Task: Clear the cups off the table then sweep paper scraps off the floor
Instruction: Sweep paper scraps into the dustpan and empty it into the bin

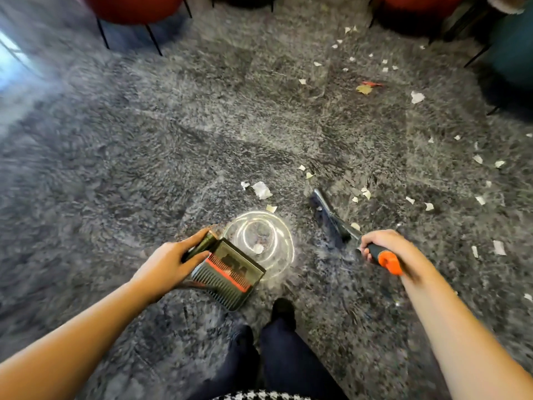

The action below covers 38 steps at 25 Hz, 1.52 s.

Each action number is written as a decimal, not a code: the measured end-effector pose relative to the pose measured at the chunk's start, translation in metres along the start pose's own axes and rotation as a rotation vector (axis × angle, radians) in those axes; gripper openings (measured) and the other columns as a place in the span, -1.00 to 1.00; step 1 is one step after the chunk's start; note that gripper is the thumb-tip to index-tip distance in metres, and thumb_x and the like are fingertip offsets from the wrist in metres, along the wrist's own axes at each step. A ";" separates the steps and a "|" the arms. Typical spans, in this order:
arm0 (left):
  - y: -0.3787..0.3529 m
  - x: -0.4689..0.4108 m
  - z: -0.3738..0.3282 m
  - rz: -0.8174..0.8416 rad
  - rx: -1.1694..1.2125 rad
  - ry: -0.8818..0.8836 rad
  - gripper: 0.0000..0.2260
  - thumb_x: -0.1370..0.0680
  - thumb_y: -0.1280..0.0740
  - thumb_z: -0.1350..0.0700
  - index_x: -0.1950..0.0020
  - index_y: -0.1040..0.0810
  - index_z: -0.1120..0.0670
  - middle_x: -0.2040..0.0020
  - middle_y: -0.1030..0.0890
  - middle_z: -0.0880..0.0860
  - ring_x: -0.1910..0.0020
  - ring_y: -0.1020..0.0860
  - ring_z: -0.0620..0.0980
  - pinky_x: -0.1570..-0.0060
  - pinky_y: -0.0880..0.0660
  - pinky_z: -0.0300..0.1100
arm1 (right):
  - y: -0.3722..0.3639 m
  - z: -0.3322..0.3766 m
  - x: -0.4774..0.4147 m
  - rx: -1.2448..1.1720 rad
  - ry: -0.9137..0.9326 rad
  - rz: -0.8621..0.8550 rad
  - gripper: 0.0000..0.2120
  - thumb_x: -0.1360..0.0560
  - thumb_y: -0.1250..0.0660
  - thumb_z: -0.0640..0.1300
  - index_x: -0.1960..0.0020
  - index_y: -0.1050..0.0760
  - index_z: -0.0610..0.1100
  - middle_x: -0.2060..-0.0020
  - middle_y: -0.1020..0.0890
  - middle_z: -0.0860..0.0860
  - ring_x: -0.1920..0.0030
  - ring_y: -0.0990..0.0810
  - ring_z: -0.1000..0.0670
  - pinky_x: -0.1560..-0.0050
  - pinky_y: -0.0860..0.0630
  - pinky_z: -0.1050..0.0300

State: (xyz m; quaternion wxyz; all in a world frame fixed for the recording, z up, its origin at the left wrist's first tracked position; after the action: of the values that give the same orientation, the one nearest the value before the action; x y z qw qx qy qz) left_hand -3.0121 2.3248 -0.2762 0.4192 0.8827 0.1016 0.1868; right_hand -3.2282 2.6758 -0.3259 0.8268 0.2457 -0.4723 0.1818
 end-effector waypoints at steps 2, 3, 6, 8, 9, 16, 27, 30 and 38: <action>0.004 -0.005 0.007 -0.042 0.014 0.061 -0.55 -0.54 -0.34 -0.03 -0.42 -0.38 -0.10 0.27 -0.61 0.00 0.41 -0.49 -0.19 0.31 -0.42 -0.15 | -0.009 0.041 -0.022 0.036 0.003 0.035 -0.70 -0.52 -0.03 -0.44 0.36 -0.25 -0.23 0.42 -0.30 -0.11 0.76 -0.32 0.08 0.70 -0.27 0.40; 0.005 -0.008 0.009 -0.058 0.019 0.081 -0.55 -0.54 -0.33 -0.03 -0.42 -0.38 -0.10 0.31 -0.58 -0.02 0.44 -0.47 -0.19 0.31 -0.43 -0.13 | -0.015 0.062 -0.033 0.053 0.018 0.048 -0.70 -0.52 -0.03 -0.43 0.35 -0.25 -0.23 0.42 -0.29 -0.11 0.76 -0.32 0.08 0.70 -0.27 0.40; 0.012 -0.017 0.016 -0.110 0.049 0.134 -0.56 -0.54 -0.34 -0.02 -0.41 -0.40 -0.09 0.22 -0.64 0.02 0.30 -0.60 0.02 0.26 -0.47 -0.12 | -0.036 0.116 -0.064 0.125 0.075 0.056 -0.74 -0.48 -0.08 -0.44 0.36 -0.27 -0.25 0.52 -0.37 -0.13 0.75 -0.34 0.08 0.70 -0.30 0.38; 0.015 -0.019 0.017 -0.147 0.049 0.156 -0.56 -0.54 -0.34 -0.01 -0.41 -0.40 -0.10 0.26 -0.62 -0.01 0.36 -0.56 -0.08 0.31 -0.43 -0.15 | -0.051 0.138 -0.084 0.191 0.113 0.051 -0.75 -0.47 -0.11 -0.44 0.36 -0.29 -0.27 0.59 -0.40 -0.13 0.76 -0.34 0.08 0.70 -0.29 0.39; 0.016 -0.020 0.017 -0.159 0.043 0.161 -0.57 -0.54 -0.34 -0.02 -0.41 -0.40 -0.12 0.34 -0.56 -0.06 0.44 -0.49 -0.19 0.37 -0.40 -0.20 | -0.060 0.144 -0.093 0.229 0.114 0.063 -0.77 -0.47 -0.11 -0.43 0.35 -0.30 -0.28 0.55 -0.40 -0.14 0.75 -0.35 0.08 0.70 -0.29 0.39; 0.021 -0.031 0.029 -0.146 0.025 0.185 -0.57 -0.54 -0.32 -0.06 -0.42 -0.37 -0.16 0.37 -0.54 -0.06 0.48 -0.42 -0.24 0.42 -0.34 -0.28 | -0.112 0.109 -0.111 0.583 0.157 0.120 -0.60 -0.46 -0.19 -0.46 -0.28 -0.38 -0.28 0.42 -0.43 -0.16 0.70 -0.39 0.03 0.67 -0.32 0.34; 0.018 -0.031 0.021 -0.089 0.046 0.154 -0.56 -0.57 -0.28 -0.05 -0.45 -0.34 -0.12 0.16 -0.61 0.03 0.30 -0.50 0.00 0.28 -0.40 -0.15 | -0.111 -0.016 -0.020 0.584 0.095 0.190 -0.34 -0.43 -0.18 -0.47 -0.49 -0.19 -0.14 0.37 -0.46 -0.15 0.63 -0.40 0.04 0.65 -0.34 0.32; 0.016 -0.030 0.019 -0.074 0.036 0.154 -0.56 -0.58 -0.26 -0.05 -0.45 -0.32 -0.13 0.07 -0.65 0.07 0.21 -0.57 0.05 0.24 -0.44 -0.13 | -0.117 -0.036 0.005 0.570 0.063 0.243 -0.34 -0.43 -0.18 -0.46 -0.48 -0.20 -0.10 0.34 -0.47 -0.14 0.65 -0.41 0.06 0.64 -0.35 0.31; 0.013 -0.029 0.018 -0.098 0.048 0.128 -0.55 -0.56 -0.28 -0.06 -0.45 -0.34 -0.10 0.00 -0.65 0.11 0.09 -0.60 0.11 0.22 -0.42 -0.14 | -0.115 -0.056 0.059 0.408 -0.031 0.408 -0.34 -0.45 -0.11 -0.49 -0.49 -0.17 -0.11 0.58 -0.50 -0.01 0.66 -0.39 0.09 0.68 -0.30 0.34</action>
State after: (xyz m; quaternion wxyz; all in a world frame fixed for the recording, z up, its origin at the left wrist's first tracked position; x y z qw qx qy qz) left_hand -3.0309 2.2940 -0.2843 0.3991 0.8728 0.1756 0.2195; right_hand -3.0995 2.6181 -0.3259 0.6995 0.3097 -0.4780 0.4317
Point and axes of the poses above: each hand's wrist, its own x-axis away from the middle knuckle, its own y-axis out of the back of the hand, z = x × y, the point moved 10 cm from there along -x, towards the middle knuckle
